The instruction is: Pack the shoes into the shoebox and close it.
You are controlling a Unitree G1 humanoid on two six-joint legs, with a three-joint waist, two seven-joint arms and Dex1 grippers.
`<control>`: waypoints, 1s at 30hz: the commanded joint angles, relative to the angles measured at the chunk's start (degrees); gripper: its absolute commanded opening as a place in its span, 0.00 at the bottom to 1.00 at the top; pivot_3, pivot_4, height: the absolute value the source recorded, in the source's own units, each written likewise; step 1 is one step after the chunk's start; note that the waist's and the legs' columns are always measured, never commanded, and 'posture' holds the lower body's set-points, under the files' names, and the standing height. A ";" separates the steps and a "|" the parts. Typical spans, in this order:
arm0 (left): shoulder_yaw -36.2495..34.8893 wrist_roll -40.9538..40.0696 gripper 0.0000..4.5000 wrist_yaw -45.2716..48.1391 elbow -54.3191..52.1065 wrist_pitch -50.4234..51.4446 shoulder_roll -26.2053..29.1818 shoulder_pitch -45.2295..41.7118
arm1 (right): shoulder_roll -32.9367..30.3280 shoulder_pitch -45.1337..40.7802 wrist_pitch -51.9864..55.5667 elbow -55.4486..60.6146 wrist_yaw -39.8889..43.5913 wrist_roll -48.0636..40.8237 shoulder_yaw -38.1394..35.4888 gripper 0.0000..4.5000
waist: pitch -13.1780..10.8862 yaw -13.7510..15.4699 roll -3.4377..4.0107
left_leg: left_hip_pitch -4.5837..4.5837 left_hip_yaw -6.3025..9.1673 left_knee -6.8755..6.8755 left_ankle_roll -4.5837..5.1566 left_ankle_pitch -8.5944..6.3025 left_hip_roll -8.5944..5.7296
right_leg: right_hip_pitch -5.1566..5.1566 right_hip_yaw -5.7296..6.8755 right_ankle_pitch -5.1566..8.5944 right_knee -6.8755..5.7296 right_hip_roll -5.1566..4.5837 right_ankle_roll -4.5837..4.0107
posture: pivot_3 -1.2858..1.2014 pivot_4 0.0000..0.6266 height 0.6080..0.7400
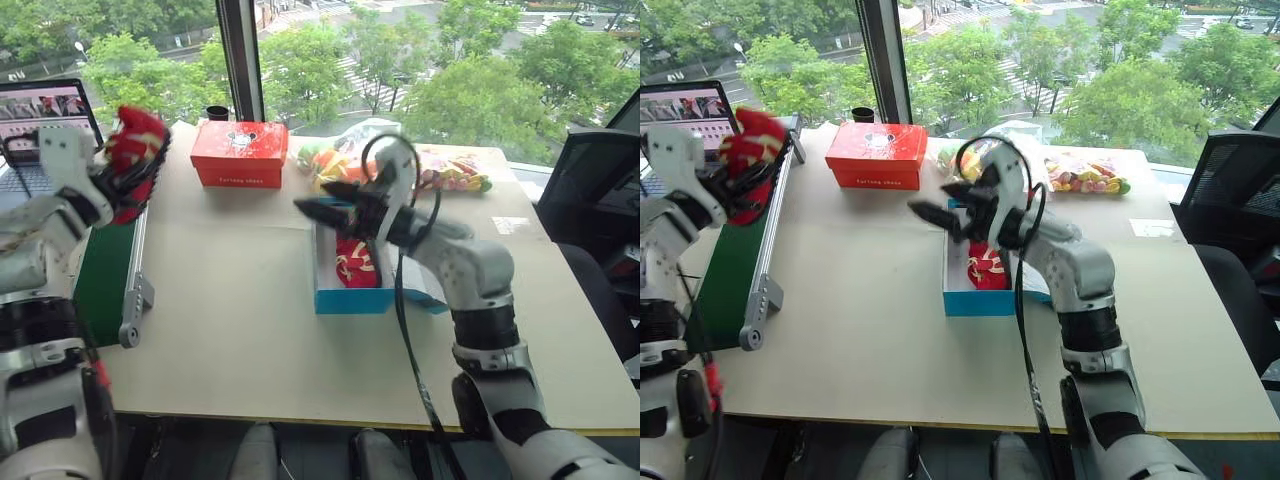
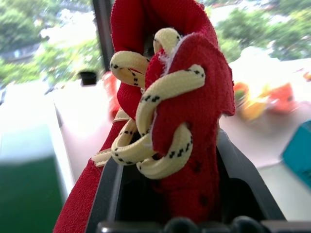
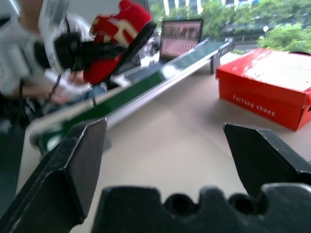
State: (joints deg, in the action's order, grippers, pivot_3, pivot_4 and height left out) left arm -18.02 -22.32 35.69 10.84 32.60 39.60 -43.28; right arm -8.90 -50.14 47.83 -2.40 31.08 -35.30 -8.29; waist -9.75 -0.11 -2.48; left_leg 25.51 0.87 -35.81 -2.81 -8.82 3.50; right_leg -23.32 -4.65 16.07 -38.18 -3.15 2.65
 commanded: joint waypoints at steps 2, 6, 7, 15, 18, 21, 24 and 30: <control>2.75 -2.85 0.25 -3.24 -8.89 3.96 -4.38 -3.62 | 3.18 -3.97 5.57 -1.87 -9.69 -9.97 -10.95 1.00 | 0.00 -0.67 0.00 | 0.00 0.01 0.00 0.00 0.00 -0.01 | 0.00 0.00 0.00 0.01 0.00 0.00 | 0.52 0.24 0.99; 4.53 -3.76 0.25 -6.51 -9.87 4.61 -10.23 -7.52 | 4.92 -5.24 7.06 -1.75 -14.64 -14.83 -14.78 1.00 | -0.02 -0.98 0.03 | 0.02 0.05 0.00 0.01 0.00 -0.03 | -0.01 0.00 0.00 0.02 0.00 0.00 | 0.52 0.24 0.99; 5.02 -4.29 0.25 -7.53 -9.82 4.62 -12.58 -8.71 | 5.06 -5.08 7.64 -1.20 -15.19 -15.45 -14.66 1.00 | -0.02 -1.09 0.03 | 0.03 0.06 0.00 0.01 0.00 -0.04 | -0.01 0.00 0.00 0.03 0.00 0.00 | 0.52 0.24 0.99; 7.58 -4.71 0.25 -9.18 -5.74 3.61 -20.01 -11.85 | 7.39 -3.68 6.64 1.12 -19.21 -16.83 -12.72 1.00 | -0.09 -2.14 0.15 | 0.02 0.09 0.01 0.03 0.00 -0.09 | -0.01 -0.01 0.00 0.02 -0.01 0.00 | 0.52 0.24 0.99; 8.91 -5.32 0.25 -9.35 -6.43 4.15 -22.55 -11.50 | 8.60 -4.16 4.55 1.22 -20.11 -16.32 -12.16 1.00 | -0.09 -2.37 0.15 | 0.03 0.12 0.00 0.03 0.01 -0.12 | -0.01 -0.01 0.00 0.02 -0.01 0.01 | 0.52 0.24 0.99; 8.68 -6.27 0.25 -10.32 -6.49 5.09 -24.43 -12.17 | 9.62 -4.62 2.53 0.47 -20.84 -15.39 -11.40 1.00 | -0.10 -2.36 0.16 | 0.06 0.17 0.02 0.03 0.01 -0.13 | -0.01 0.00 0.01 0.04 -0.01 0.01 | 0.52 0.24 0.99; 9.14 -7.29 0.25 -11.10 -7.47 6.21 -26.57 -12.73 | 9.88 -5.10 0.22 -1.07 -20.58 -14.08 -10.48 1.00 | -0.11 -2.34 0.17 | 0.07 0.19 0.02 0.03 0.01 -0.14 | -0.01 0.00 0.00 0.05 -0.02 0.01 | 0.52 0.24 0.99; 10.69 -10.18 0.25 -12.10 -13.30 11.32 -28.96 -11.38 | 9.15 -7.07 -4.43 -5.19 -19.60 -12.50 -10.51 1.00 | -0.12 -2.48 0.18 | 0.07 0.21 0.00 0.03 0.01 -0.15 | -0.01 0.01 0.01 0.05 -0.02 0.01 | 0.52 0.24 0.99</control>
State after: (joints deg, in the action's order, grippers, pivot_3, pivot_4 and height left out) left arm -8.85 -29.85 22.90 2.63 42.69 11.30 -53.61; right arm 0.81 -55.00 46.48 -7.51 11.22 -48.18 -18.50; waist -9.86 -2.59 -2.30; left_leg 25.58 1.08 -35.79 -2.78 -8.81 3.36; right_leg -23.33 -4.65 16.07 -38.12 -3.16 2.66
